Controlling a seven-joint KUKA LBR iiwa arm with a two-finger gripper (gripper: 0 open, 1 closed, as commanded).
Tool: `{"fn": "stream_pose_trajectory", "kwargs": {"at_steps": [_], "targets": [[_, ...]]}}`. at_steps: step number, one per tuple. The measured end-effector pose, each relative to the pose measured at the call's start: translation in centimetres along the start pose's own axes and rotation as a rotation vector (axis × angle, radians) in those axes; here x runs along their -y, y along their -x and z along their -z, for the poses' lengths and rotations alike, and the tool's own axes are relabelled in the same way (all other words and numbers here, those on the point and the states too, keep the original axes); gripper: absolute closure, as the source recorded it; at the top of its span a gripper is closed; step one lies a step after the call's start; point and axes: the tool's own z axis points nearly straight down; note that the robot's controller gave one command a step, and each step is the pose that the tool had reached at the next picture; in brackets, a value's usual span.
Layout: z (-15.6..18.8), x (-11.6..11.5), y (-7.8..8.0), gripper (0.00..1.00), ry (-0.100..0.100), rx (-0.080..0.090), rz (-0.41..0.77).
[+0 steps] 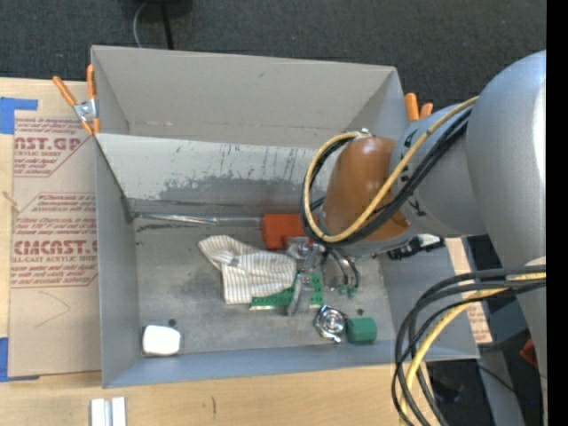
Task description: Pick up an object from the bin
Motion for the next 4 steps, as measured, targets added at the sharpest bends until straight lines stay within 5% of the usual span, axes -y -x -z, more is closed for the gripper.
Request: {"fn": "stream_pose_trajectory", "kwargs": {"at_steps": [4], "targets": [[0.0,0.0,0.0,1.0,0.0,0.0,0.0]]}}
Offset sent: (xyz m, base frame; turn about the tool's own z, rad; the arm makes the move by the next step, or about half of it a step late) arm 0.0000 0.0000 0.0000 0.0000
